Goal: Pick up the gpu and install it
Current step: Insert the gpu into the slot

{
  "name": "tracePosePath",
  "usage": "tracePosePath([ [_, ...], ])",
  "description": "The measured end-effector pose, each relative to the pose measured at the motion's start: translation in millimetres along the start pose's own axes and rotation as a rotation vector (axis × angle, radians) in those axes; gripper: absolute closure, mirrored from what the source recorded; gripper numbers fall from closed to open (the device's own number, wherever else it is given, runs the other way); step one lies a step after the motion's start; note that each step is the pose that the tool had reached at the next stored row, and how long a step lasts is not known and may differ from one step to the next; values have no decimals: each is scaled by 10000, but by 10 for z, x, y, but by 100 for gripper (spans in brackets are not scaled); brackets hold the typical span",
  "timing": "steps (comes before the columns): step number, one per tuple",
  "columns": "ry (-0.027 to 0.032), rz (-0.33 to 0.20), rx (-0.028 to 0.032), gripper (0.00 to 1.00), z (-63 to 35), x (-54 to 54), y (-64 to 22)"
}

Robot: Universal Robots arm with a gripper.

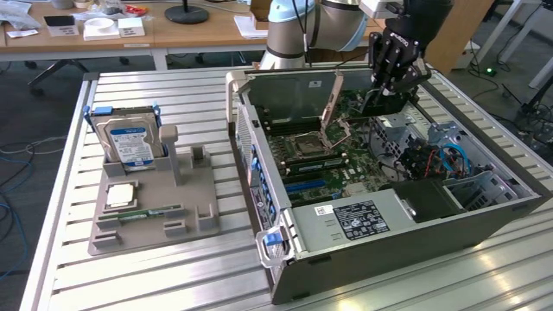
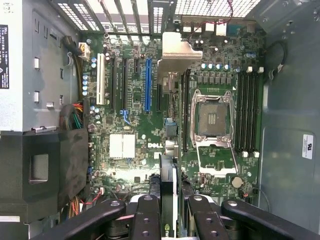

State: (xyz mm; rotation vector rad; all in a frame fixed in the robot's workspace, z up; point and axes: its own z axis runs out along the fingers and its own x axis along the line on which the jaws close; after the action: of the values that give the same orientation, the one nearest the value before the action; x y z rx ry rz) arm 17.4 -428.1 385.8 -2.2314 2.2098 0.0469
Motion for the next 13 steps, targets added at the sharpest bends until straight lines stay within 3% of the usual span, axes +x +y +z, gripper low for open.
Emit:
tracePosePath([
  [5,-1,1,1,74,1,0,21],
  [11,1,34,1,74,7,-3,211],
  [13,0,60,1,74,9,-3,233],
])
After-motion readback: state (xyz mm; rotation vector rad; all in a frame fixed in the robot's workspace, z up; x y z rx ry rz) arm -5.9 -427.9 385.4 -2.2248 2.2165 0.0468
